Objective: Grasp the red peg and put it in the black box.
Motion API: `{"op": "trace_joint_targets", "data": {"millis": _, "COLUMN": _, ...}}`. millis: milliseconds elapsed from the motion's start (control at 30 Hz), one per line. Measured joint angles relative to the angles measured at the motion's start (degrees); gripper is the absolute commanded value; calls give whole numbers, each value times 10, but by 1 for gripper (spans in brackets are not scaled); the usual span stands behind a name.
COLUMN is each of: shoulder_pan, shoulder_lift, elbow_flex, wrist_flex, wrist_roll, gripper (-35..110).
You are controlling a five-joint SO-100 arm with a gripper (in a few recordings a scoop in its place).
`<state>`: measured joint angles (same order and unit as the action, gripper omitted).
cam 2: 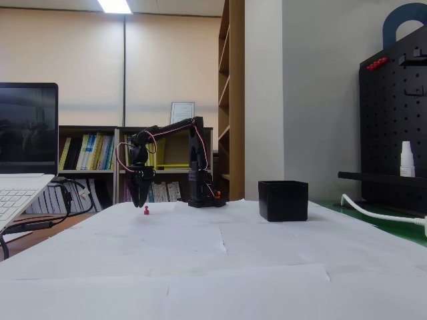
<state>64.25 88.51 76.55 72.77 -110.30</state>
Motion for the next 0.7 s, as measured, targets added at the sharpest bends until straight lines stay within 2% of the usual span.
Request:
{"op": "trace_joint_targets", "data": {"millis": 200, "shoulder_pan": -14, "shoulder_lift": 0, "elbow_flex": 97, "wrist_flex": 134, "wrist_roll": 4, "gripper": 0}}
{"op": "trace_joint_targets", "data": {"millis": 400, "shoulder_pan": -21, "shoulder_lift": 0, "elbow_flex": 116, "wrist_flex": 151, "wrist_roll": 22, "gripper": 0}}
{"op": "trace_joint_targets", "data": {"millis": 700, "shoulder_pan": -15, "shoulder_lift": -7, "elbow_flex": 215, "wrist_flex": 272, "wrist_roll": 22, "gripper": 0}}
